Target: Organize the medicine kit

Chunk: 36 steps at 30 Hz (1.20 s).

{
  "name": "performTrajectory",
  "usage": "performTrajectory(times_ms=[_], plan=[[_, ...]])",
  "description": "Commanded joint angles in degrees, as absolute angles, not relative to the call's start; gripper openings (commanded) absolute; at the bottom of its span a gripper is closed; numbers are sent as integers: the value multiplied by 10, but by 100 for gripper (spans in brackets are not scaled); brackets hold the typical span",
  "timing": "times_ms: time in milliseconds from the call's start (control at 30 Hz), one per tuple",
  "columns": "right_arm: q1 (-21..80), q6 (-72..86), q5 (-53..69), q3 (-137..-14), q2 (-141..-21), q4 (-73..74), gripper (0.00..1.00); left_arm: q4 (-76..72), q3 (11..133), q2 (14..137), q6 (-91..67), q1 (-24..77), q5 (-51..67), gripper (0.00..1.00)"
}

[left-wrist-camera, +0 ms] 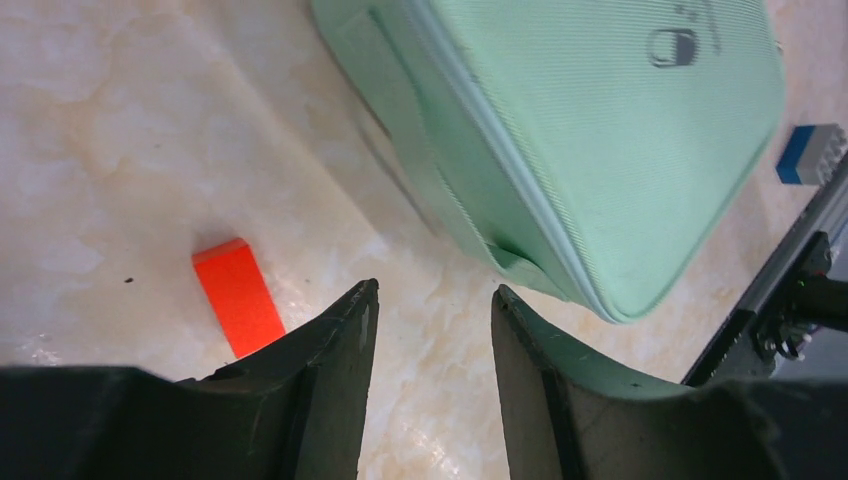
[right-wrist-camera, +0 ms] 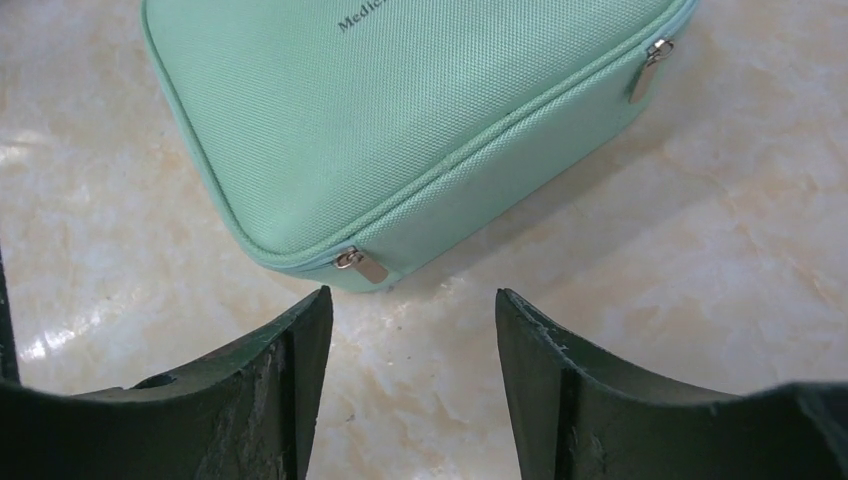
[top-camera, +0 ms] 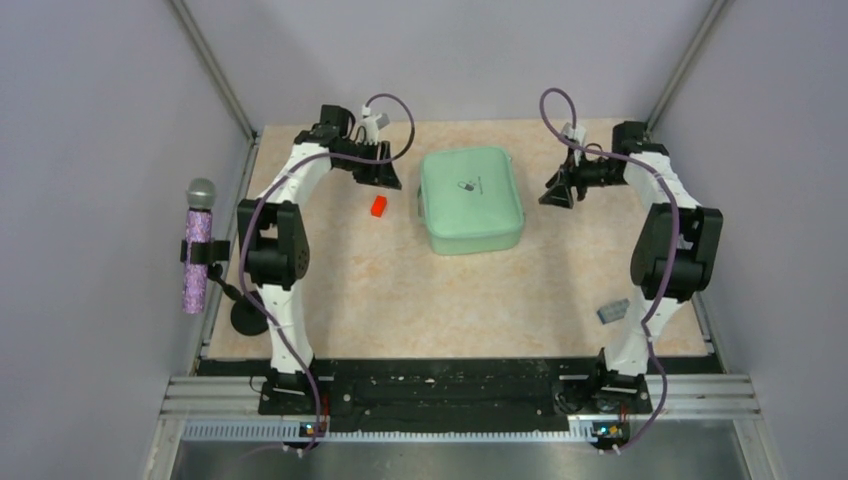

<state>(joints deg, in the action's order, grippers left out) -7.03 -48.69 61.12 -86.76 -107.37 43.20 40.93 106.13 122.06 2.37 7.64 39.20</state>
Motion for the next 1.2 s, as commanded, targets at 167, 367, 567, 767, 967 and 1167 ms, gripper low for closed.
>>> performTrajectory(times_ms=[167, 367, 567, 767, 967, 1167], plan=[[-10, -844, 579, -998, -1201, 713, 55, 439, 1035, 1123, 95, 80, 439, 50], [26, -871, 571, -1001, -1226, 707, 54, 453, 1038, 1110, 100, 80, 428, 50], [43, -877, 563, -1014, -1246, 700, 40, 453, 1040, 1108, 95, 82, 433, 49], [47, -849, 550, -1009, -1228, 682, 25, 449, 1061, 1117, 94, 86, 439, 49], [47, -708, 510, -920, -1151, 519, 8, 422, 1057, 1117, 67, 94, 455, 49], [49, -604, 449, -781, -1044, 324, 0, 379, 1034, 1108, 42, 101, 463, 49]])
